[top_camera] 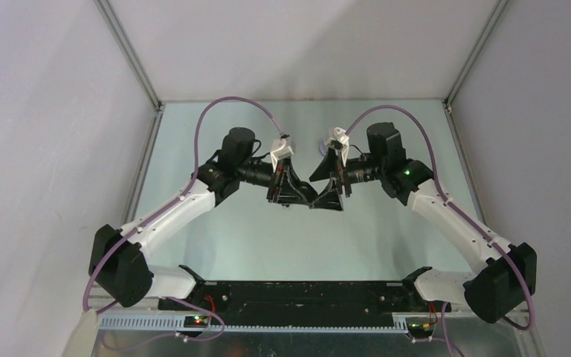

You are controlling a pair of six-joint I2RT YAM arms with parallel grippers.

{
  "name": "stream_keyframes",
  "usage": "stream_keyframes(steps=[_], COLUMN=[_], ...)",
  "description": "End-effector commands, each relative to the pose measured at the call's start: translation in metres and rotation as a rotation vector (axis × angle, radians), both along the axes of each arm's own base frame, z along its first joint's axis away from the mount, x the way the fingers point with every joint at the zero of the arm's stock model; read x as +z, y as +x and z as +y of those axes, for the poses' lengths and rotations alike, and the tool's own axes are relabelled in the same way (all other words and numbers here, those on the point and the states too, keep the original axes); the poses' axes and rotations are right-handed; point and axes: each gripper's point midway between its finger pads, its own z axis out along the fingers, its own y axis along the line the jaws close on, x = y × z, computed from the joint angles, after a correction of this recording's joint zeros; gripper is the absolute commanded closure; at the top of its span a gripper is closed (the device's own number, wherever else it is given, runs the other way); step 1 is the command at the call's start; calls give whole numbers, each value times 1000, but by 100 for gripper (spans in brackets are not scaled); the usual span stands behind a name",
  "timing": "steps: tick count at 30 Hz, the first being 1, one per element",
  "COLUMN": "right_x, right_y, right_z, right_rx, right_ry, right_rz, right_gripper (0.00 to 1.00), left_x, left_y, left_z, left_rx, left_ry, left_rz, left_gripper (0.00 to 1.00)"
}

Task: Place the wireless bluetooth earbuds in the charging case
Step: Pick up the charging case at the center of the board, then open the charging case.

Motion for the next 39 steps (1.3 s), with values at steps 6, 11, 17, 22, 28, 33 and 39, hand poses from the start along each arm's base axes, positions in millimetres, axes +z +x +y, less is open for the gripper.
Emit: stream_keyframes(steps=[6,11,17,22,28,33,39], right_x=[13,12,17,27,43,57,74], right_y=[55,52,56,54,42,28,47], right_z=[5,3,-11,-20,-25,-27,-40], right_rx=[-254,-230,-248,-247,-222,-197,-353], right_ry=[-15,-11,-7,18,52,80,90], right_rz=[-101,-120,-143,-152,-198,-240,-288], right_gripper=[1,1,1,1,1,1,1], left_x=[10,10,12,12,12,11,9], left_y=[-15,-17,-19,-20,-19,-18,-6], left_z=[-6,-6,-4,-4,-4,-6,0], left_rx=[-97,-105,-111,-109,-110,-112,-78], left_ry=[-16,-13,-18,-17,-16,-13,15], left_rz=[-53,-52,-64,-68,-62,-54,-81], left_gripper=[100,100,100,100,100,100,100])
